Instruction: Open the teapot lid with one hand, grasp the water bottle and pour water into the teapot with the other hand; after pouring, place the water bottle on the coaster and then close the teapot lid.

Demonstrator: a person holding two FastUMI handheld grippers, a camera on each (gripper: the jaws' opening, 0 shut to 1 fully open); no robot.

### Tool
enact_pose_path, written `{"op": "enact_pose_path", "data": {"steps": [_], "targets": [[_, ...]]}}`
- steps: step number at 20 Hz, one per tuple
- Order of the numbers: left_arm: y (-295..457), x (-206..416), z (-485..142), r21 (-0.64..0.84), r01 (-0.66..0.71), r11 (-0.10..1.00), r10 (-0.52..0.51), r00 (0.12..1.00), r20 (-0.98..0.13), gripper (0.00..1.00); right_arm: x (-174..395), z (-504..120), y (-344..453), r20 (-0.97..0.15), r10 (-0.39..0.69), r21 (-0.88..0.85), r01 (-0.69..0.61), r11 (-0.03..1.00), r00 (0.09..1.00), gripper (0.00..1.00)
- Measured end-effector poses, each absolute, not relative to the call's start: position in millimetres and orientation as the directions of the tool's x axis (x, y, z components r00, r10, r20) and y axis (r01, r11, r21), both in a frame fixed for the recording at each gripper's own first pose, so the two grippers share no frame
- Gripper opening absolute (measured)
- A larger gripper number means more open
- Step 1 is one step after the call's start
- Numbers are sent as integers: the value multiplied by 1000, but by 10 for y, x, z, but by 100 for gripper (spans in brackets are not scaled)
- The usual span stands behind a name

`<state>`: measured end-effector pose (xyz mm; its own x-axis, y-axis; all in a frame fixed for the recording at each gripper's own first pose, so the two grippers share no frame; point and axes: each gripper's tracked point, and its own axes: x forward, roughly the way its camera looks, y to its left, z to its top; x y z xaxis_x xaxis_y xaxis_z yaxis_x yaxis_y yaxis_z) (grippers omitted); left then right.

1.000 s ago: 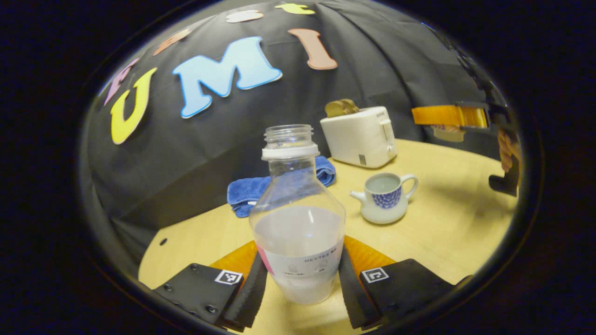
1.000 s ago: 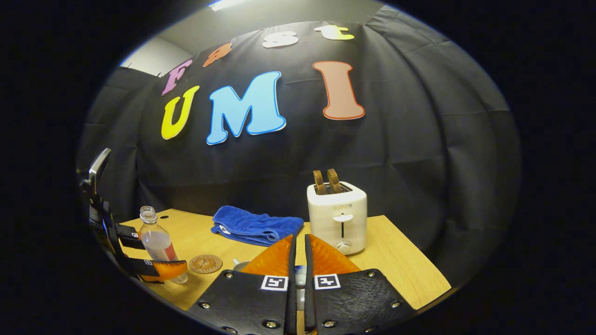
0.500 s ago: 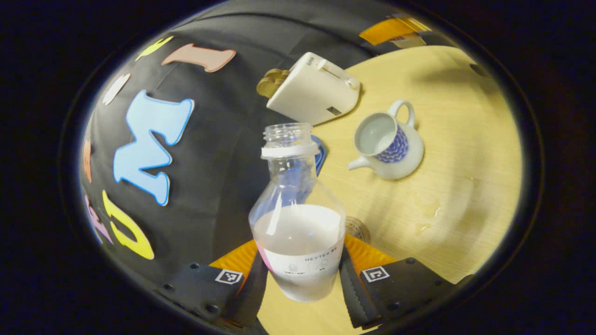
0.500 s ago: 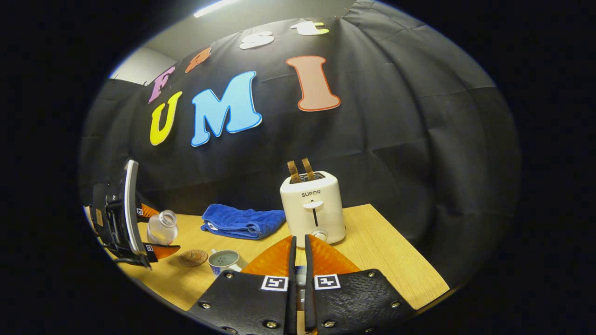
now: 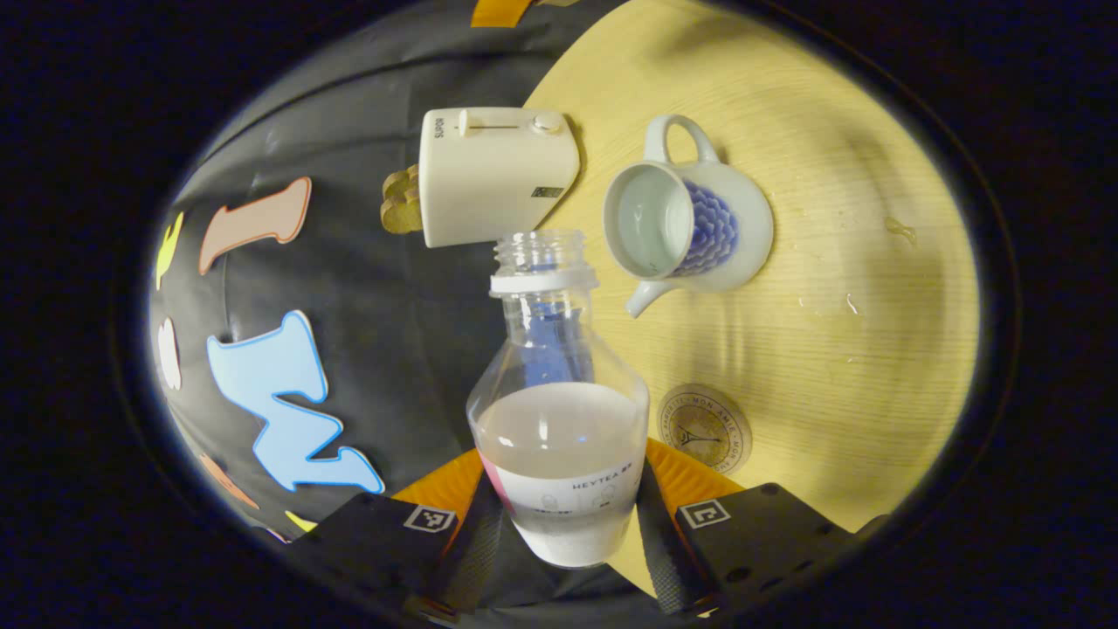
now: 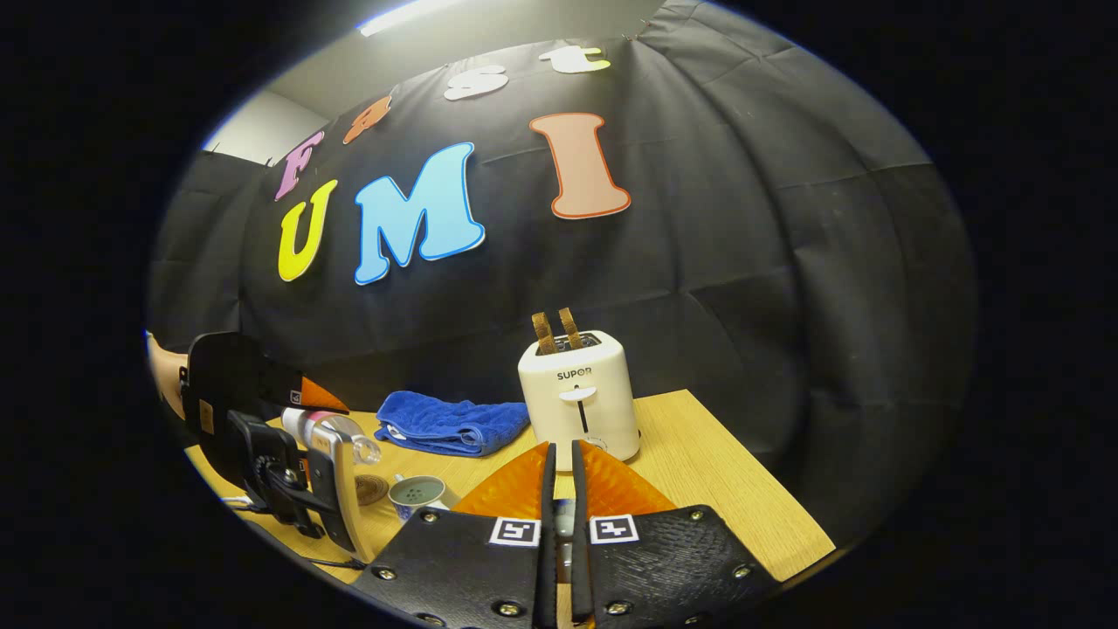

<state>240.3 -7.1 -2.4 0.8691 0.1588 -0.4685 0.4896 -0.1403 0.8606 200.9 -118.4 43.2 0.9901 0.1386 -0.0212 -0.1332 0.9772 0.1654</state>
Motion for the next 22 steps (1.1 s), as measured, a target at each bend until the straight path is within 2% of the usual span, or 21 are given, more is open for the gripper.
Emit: {"op": "enact_pose_path", "data": {"steps": [5, 22], "targets": [[-140, 2343, 56, 820, 490, -296, 197, 871, -449, 84, 1992, 472, -1175, -15, 144, 165, -139, 977, 990, 6], [-250, 2342, 251, 687, 458, -564, 245, 887, -390, 84, 1982, 471, -1190, -14, 146, 175, -141, 975, 989, 6]]}}
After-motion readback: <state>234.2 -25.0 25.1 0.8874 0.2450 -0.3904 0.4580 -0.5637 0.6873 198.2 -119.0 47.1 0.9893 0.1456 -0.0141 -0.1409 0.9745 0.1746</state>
